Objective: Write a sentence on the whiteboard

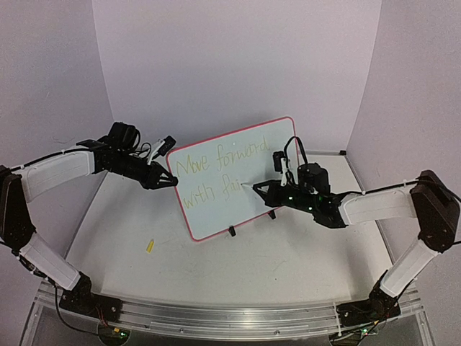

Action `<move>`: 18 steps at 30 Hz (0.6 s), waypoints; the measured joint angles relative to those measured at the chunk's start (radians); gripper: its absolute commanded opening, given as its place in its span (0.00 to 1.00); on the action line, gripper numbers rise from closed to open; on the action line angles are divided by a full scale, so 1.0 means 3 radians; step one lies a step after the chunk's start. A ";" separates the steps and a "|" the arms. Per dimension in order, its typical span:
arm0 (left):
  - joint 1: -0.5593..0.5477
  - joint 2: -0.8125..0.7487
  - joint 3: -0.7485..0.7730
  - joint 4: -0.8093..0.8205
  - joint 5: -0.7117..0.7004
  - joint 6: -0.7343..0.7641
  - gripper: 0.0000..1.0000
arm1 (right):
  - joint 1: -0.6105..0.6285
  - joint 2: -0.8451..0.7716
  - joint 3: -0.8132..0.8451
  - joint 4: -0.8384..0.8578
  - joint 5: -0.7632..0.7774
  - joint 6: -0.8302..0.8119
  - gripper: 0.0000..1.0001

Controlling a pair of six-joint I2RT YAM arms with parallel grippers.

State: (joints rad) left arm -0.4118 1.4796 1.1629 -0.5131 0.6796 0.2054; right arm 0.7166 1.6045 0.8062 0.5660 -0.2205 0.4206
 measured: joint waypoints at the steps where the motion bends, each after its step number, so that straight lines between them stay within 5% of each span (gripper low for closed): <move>1: 0.0000 0.0000 0.0000 0.0001 0.0000 0.0000 0.00 | 0.0000 0.0010 0.0000 -0.0003 0.0002 0.0000 0.00; 18: 0.0000 0.0000 0.0000 -0.0001 -0.0001 -0.0017 0.00 | 0.0023 0.0018 0.0031 -0.0051 0.0277 0.0060 0.00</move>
State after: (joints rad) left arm -0.4118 1.4796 1.1629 -0.5133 0.6792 0.2005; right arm 0.7235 1.6098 0.8154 0.5508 -0.1373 0.4386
